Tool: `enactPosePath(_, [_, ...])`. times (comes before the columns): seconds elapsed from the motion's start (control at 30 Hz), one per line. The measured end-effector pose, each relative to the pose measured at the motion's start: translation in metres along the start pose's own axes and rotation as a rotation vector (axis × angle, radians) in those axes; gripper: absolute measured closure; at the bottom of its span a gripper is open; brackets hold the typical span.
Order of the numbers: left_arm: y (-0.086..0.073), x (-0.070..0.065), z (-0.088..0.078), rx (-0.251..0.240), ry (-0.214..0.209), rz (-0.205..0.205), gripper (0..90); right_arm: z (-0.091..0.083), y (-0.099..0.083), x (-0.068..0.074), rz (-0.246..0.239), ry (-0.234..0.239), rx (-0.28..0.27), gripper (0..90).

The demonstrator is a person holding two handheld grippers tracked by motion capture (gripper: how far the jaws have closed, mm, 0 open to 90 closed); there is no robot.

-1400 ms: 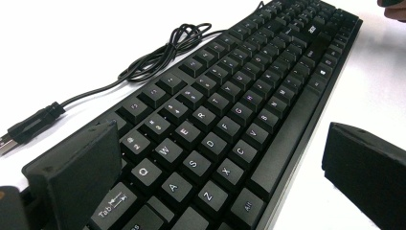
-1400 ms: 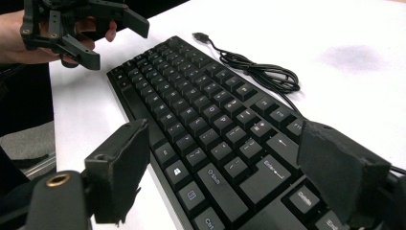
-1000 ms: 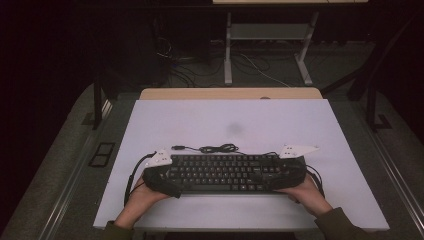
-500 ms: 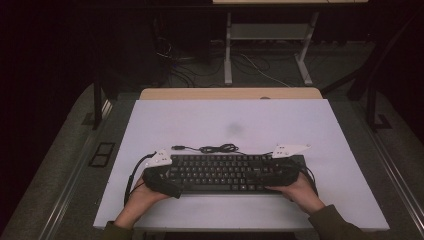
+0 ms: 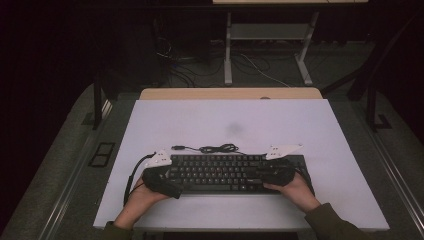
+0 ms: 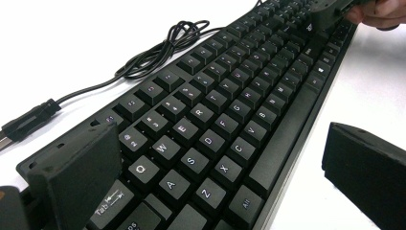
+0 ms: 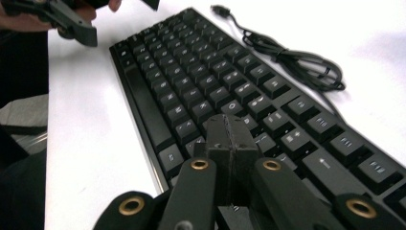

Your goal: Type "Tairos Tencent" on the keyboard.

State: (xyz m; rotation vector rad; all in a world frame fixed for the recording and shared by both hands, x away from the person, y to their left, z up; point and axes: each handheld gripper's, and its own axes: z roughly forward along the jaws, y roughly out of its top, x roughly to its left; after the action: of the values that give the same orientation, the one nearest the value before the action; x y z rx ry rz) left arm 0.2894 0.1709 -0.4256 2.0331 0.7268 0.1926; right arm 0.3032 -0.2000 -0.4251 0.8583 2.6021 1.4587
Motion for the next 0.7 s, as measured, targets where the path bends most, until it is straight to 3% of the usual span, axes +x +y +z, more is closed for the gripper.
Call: enactPosePath(0.7, [0.0002,0.0004,-0.0008,0.001,0.001,0.002,0.0,0.0084,-0.0085,-0.0006,-0.020,-0.020,0.115,89.3])
